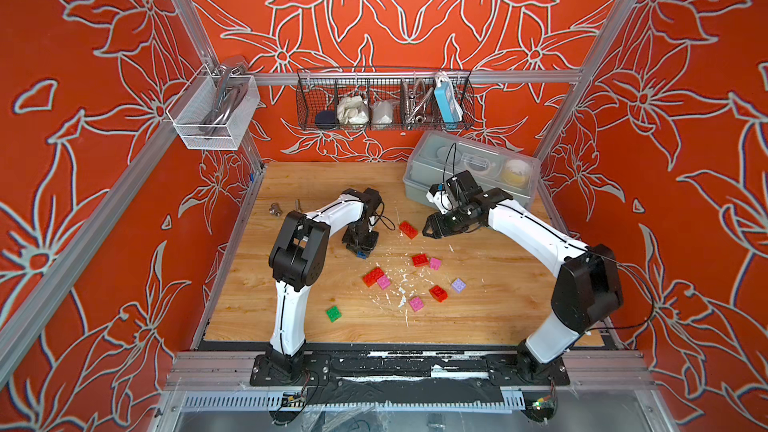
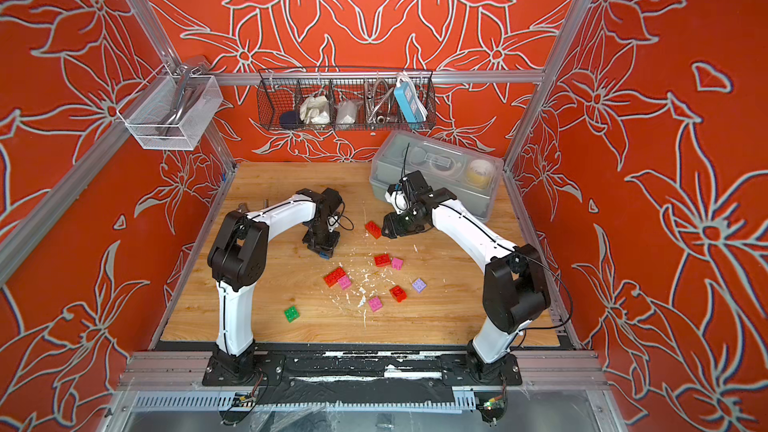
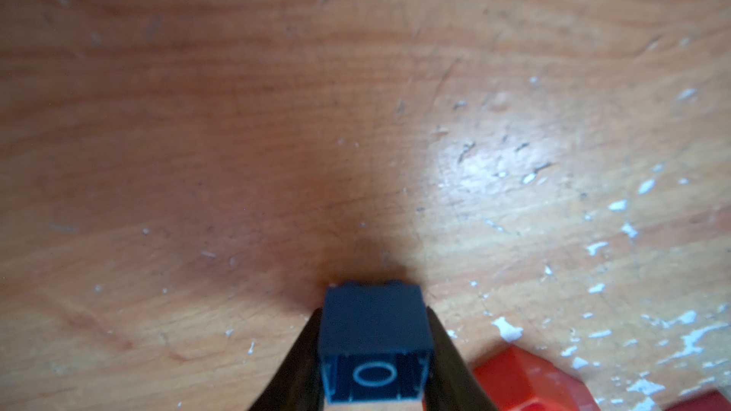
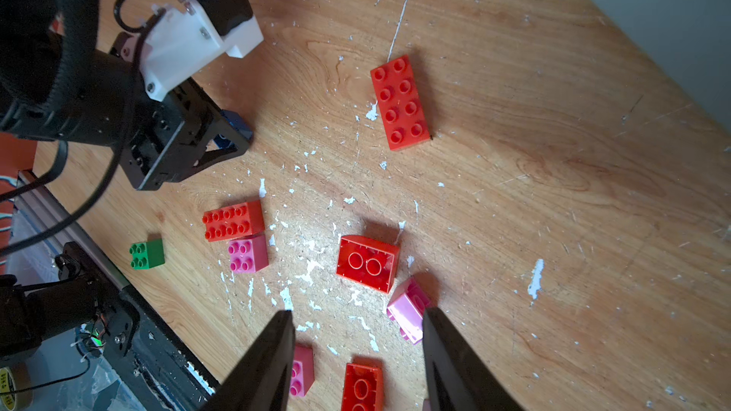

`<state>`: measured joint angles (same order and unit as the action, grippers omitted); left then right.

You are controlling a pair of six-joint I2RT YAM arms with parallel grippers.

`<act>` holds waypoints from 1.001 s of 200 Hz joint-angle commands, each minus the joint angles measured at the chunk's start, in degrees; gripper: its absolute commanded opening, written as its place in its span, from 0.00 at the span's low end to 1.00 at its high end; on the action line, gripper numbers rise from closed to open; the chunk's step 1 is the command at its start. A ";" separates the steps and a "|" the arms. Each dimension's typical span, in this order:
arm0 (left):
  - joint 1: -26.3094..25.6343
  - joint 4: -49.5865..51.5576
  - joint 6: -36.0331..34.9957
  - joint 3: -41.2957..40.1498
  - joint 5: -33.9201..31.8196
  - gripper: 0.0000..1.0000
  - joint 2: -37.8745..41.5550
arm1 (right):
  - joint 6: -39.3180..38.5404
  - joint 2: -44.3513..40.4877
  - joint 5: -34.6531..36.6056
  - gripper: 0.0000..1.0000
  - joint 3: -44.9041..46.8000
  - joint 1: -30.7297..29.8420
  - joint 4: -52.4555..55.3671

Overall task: Assemble the number 1 with lego
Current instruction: Pick up the lego brick from the center of the board.

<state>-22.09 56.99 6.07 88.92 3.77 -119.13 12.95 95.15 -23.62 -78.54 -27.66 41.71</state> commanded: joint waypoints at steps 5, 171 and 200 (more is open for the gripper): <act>0.11 3.71 0.73 2.78 1.88 0.32 -0.52 | -1.08 -3.00 -1.16 0.60 1.45 0.17 -1.23; 7.77 -19.98 43.79 0.04 60.41 0.30 27.17 | -13.90 -18.04 -33.43 0.71 12.99 -0.72 -33.38; 7.75 -28.98 48.59 -1.46 64.10 0.31 27.14 | -11.71 -16.58 -33.83 0.73 11.50 -0.73 -36.71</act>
<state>-14.57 38.57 48.75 88.66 61.43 -92.66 -0.23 77.62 -52.97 -64.86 -28.10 8.47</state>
